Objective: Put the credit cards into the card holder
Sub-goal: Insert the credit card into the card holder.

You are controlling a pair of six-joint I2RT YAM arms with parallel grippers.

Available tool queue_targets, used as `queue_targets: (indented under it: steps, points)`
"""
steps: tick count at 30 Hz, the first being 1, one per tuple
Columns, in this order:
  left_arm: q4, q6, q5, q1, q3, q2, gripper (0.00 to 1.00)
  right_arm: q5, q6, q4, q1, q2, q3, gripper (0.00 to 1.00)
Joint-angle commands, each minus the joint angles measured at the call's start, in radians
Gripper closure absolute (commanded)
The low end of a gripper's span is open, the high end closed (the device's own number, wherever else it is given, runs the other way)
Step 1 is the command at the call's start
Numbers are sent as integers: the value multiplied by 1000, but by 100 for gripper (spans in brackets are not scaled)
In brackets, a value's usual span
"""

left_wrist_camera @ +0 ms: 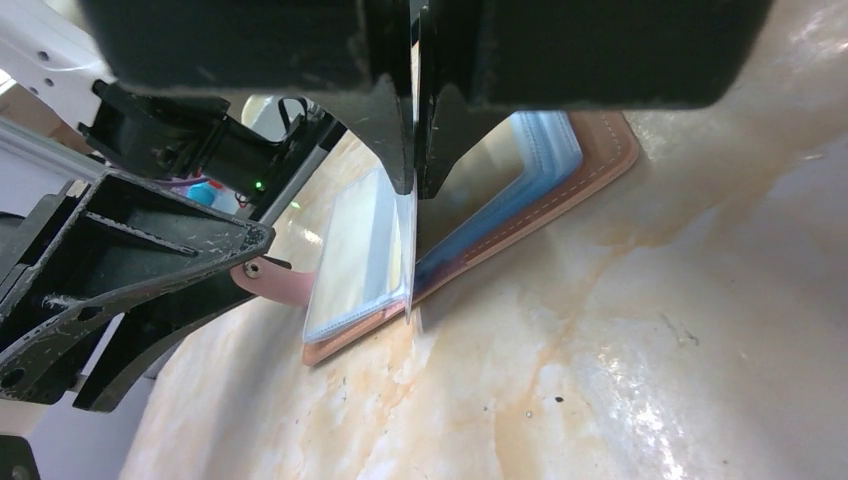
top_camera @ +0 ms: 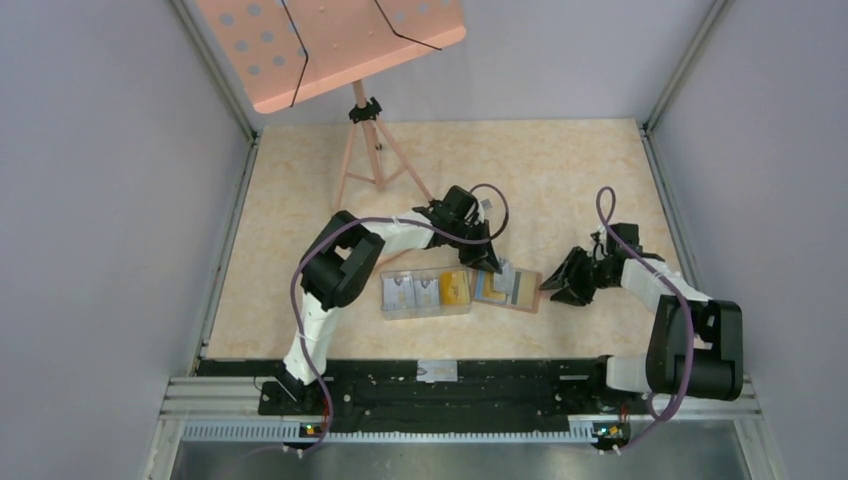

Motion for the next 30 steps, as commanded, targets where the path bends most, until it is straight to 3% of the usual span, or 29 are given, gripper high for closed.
queue_targets:
  steps: [1, 8, 13, 21, 30]
  points:
    - [-117, 76, -78, -1, 60, -4, 100, 3, -17, 15, -5, 23, 1, 58]
    - [-193, 118, -112, -5, 113, -5, 100, -1, -16, 13, -4, 39, 7, 61]
    - [-197, 112, -98, -13, 127, 8, 100, -12, -24, 16, -4, 62, 10, 70]
    - [-72, 13, 15, -28, 122, 41, 100, -37, -26, 40, -4, 105, 10, 82]
    - [-20, -61, 57, -35, 63, 15, 100, -57, -19, 59, -3, 129, 7, 88]
